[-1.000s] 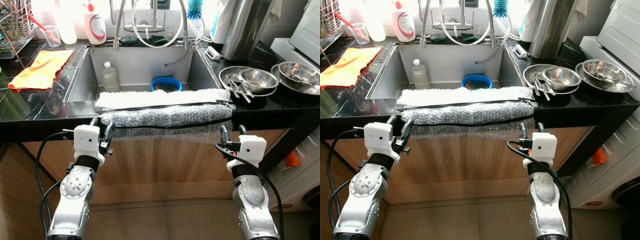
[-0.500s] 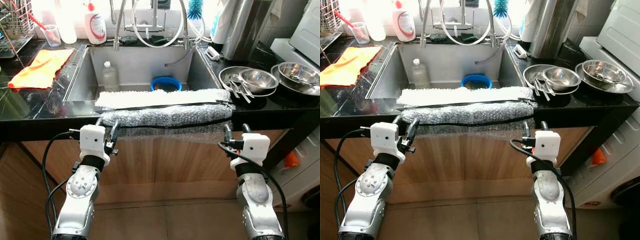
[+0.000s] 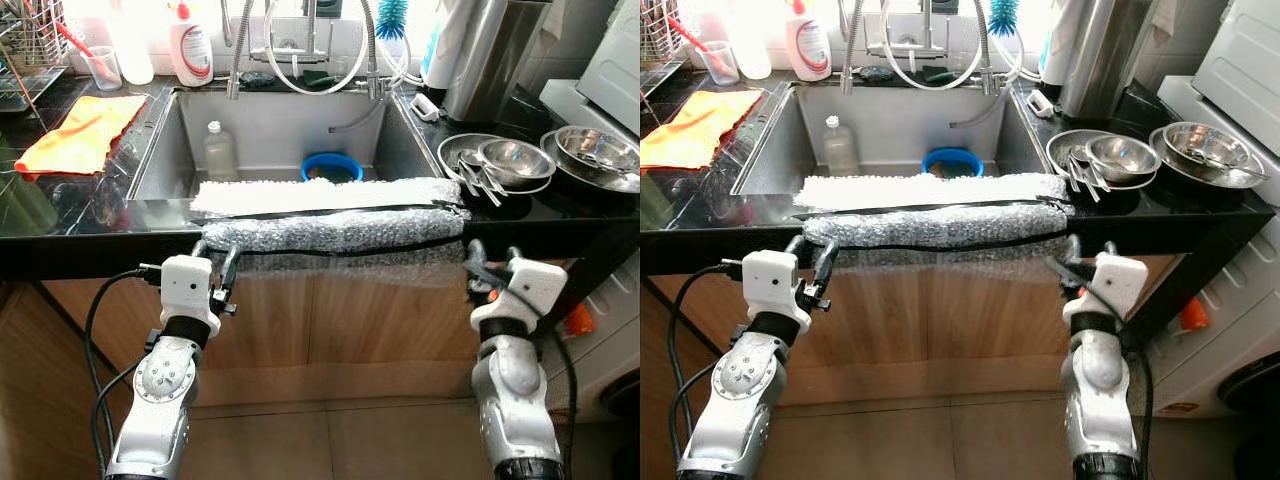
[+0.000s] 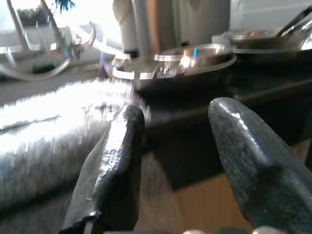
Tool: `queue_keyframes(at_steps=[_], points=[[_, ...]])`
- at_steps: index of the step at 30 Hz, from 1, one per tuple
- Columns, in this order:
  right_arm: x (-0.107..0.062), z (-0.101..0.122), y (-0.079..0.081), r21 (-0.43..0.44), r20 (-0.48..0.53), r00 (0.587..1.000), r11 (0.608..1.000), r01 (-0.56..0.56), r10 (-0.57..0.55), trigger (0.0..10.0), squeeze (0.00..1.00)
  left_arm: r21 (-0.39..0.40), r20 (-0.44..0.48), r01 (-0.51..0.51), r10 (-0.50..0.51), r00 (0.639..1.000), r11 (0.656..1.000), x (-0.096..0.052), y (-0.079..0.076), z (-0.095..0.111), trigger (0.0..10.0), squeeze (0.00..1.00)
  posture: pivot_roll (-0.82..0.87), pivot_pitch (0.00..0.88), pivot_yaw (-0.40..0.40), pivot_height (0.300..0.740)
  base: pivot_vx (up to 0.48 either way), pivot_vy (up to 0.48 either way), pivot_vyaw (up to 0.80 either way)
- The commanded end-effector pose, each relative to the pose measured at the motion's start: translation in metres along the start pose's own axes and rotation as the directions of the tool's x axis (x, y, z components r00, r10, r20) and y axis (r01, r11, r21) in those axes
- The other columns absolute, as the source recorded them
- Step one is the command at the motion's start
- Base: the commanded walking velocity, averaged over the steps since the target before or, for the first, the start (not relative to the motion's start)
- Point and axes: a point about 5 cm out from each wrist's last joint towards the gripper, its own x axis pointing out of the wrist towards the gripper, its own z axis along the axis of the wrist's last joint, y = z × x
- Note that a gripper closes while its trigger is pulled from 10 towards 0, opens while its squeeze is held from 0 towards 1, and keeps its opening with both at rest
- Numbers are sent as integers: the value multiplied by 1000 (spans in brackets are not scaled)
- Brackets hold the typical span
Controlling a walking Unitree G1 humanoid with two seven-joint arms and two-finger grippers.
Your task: Kitchen organization
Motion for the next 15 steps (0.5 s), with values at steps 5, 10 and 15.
queue_keyframes(at_steps=[5, 10, 15], points=[[-3, 2, 6, -21, 9, 999, 999, -36, 36, 10000, 0, 0, 12, 5, -5, 1000, 1000, -2, -1, 3, 10000, 0, -3, 0, -43, 740, 0, 0, 0], [-20, -2, 12, -82, 12, 994, 991, -109, 110, 10000, 0, -12, 19, -11, 11, 1000, 1000, -8, -7, 2, 10000, 0, 5, 0, -50, 740, 0, 0, 0], [-39, -6, 12, -133, 9, 990, 982, -137, 140, 10000, 0, -16, 46, -19, 20, 999, 1000, -17, -6, 8, 10000, 0, 4, 0, -51, 740, 0, 0, 0]])
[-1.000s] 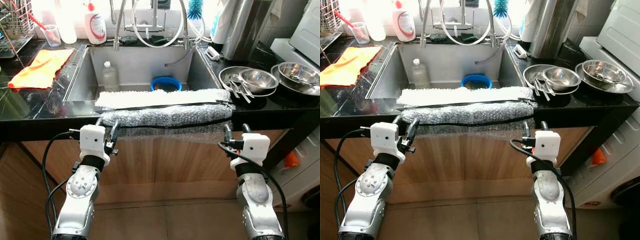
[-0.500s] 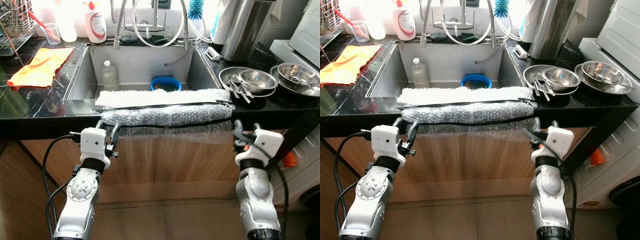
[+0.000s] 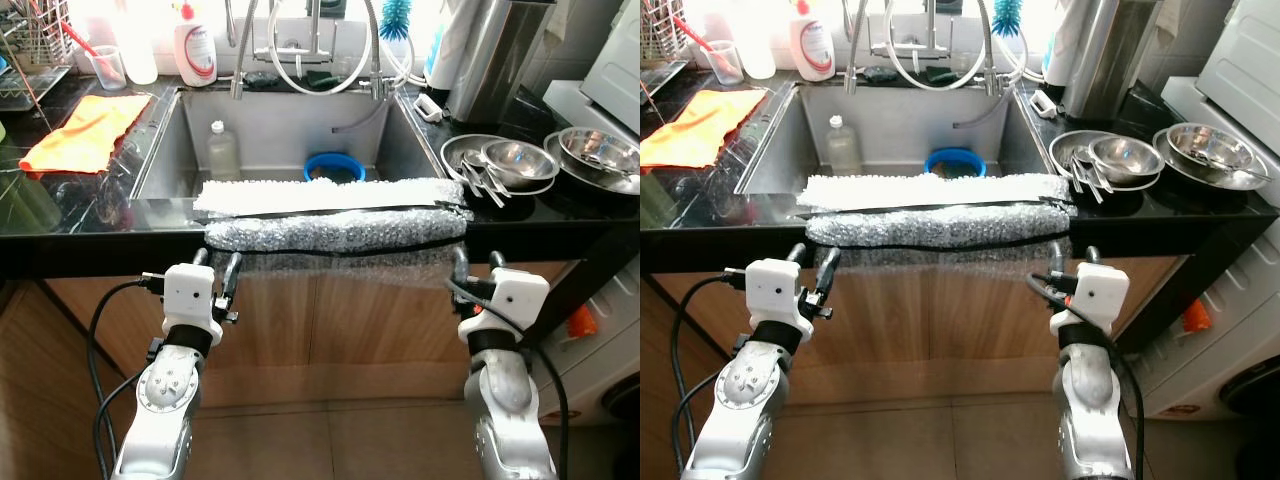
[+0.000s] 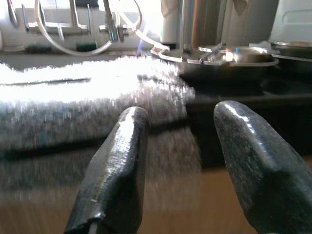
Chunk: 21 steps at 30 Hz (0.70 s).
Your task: Kitchen organization
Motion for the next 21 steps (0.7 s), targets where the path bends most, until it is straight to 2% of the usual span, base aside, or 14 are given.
queue_keyframes(at_steps=[1, 3, 6, 11, 14, 21], points=[[-1, 8, 0, -3, 34, 999, 1000, -2, 2, 10000, 0, 7, 27, -2, 2, 1000, 1000, -3, 0, 6, 10000, 0, 1, 0, -50, 740, 0, 0, 0], [-7, 10, 1, -15, 36, 999, 1000, -19, 19, 10000, 0, -1, 58, -56, 56, 997, 998, -1, 8, 16, 10000, 0, 1, 0, -51, 740, 0, 0, 0], [-10, 12, 1, -21, 34, 999, 1000, -16, 17, 10000, 0, -40, 76, -82, 85, 994, 996, 1, 11, 22, 10000, 0, 4, 0, -51, 740, 0, 0, 0], [-13, 12, 5, -23, 32, 999, 999, -25, 26, 10000, 0, -38, 70, -15, 18, 997, 999, 2, 3, 19, 10000, 0, -4, 0, -45, 740, 0, 0, 0], [-15, 9, 9, -17, 25, 1000, 1000, -14, 14, 10000, 0, -42, 50, 31, -29, 998, 999, -4, 2, 18, 10000, 0, -28, 0, -21, 740, 0, 0, 0], [-5, 23, 7, -34, 77, 996, 998, -44, 47, 10000, 0, -60, 55, -13, 16, 998, 998, 7, 2, 16, 10000, 0, -57, 0, -31, 740, 0, 0, 0]])
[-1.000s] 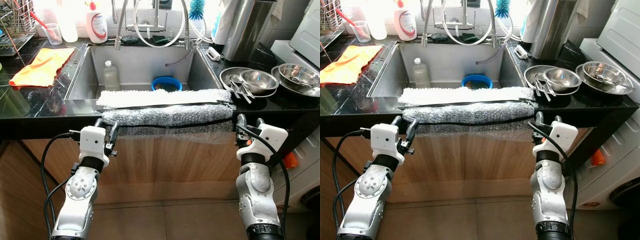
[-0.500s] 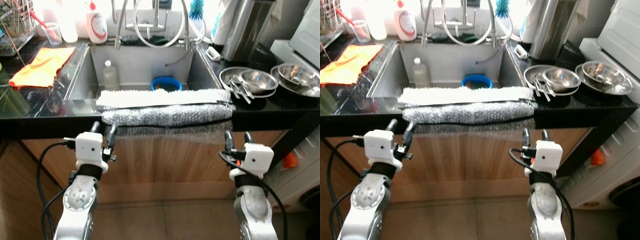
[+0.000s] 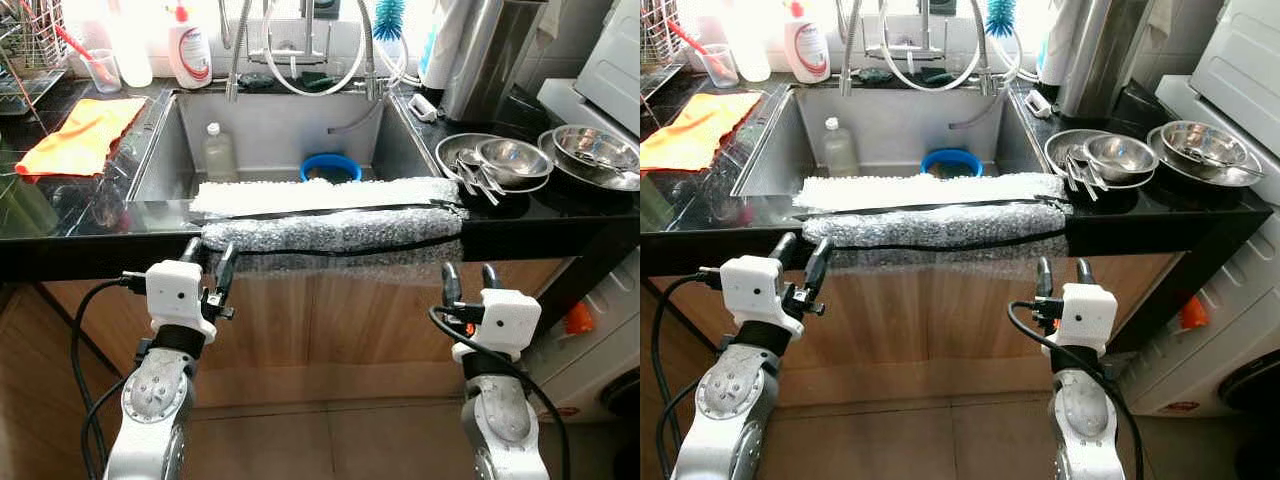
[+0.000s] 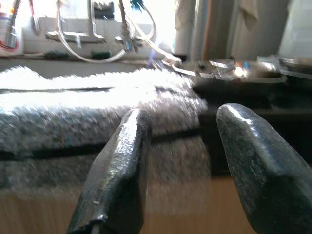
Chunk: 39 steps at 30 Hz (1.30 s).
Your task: Kitchen organization
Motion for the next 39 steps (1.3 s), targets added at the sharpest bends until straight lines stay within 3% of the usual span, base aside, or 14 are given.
queue_keyframes(at_steps=[1, 6, 15, 28, 30, 39], points=[[3, 10, -2, -8, 35, 999, 1000, -6, 6, 10000, 0, -11, -15, -14, 14, 1000, 1000, 1, 1, -3, 10000, 0, -57, 0, -31, 740, 0, 0, 0], [-1, 5, -7, -12, 15, 1000, 1000, 9, -9, 10000, 0, -7, -12, -6, 6, 1000, 1000, 5, -1, 0, 10000, 0, -13, 0, -16, 740, 0, 0, 0], [-2, -1, 0, 9, -16, 1000, 1000, 5, -5, 10000, 0, 61, -25, -38, 40, 999, 997, 4, 20, -4, 10000, 0, -4, 0, -19, 740, 0, 0, 0], [5, -1, -2, 11, -26, 1000, 1000, 7, -7, 10000, 0, 52, -8, -31, 31, 999, 998, 5, 15, 0, 10000, 0, 4, 0, -18, 740, 0, 0, 0], [4, -3, 0, 46, -37, 999, 999, 9, -7, 10000, 0, 48, -6, -19, 19, 1000, 999, 7, 13, 0, 10000, 0, -2, 0, -12, 740, 0, 0, -781], [7, 0, 3, 15, -12, 1000, 1000, -5, 5, 10000, 0, 42, 2, -21, 21, 1000, 999, 10, 11, 1, 10000, 0, 2, 0, -27, 740, 0, 0, -408]])
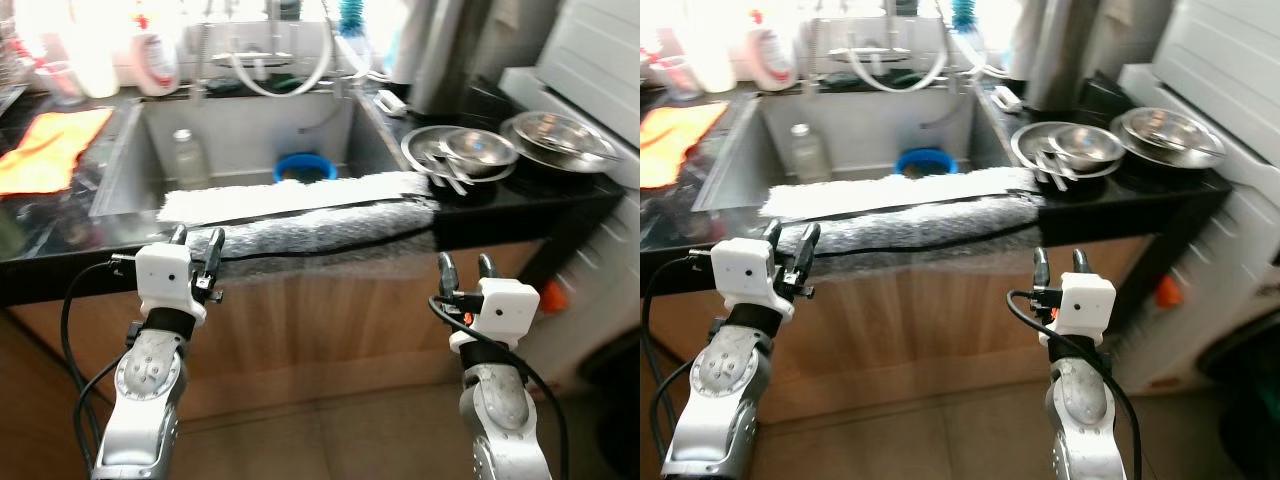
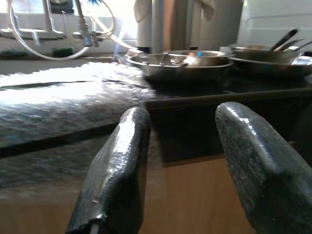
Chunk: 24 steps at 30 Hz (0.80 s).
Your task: Kitchen organization
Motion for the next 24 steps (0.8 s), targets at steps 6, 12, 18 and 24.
queue_keyframes(at_steps=[6, 12, 18, 24], points=[[7, 2, 2, 15, 5, 1000, 1000, -16, 16, 10000, 0, 7, -1, -16, 16, 1000, 1000, -2, 1, -1, 10000, 0, 5, 0, -38, 740, 126, 0, 0], [10, 4, 4, 14, 21, 999, 999, -39, 38, 10000, 0, 0, 4, -20, 20, 1000, 1000, -1, -1, -1, 10000, 0, 7, 0, -48, 740, 266, 0, -599], [12, 5, 5, 7, 27, 999, 999, -45, 44, 10000, 0, -3, 10, -20, 20, 1000, 1000, -1, -1, 0, 10000, 0, 5, 0, -51, 740, 266, 0, 0], [13, 5, 8, 10, 27, 998, 998, -55, 55, 10000, 0, -3, 13, -25, 25, 1000, 1000, -2, 0, 1, 10000, 0, 10, 0, -55, 740, 268, 0, 0]])
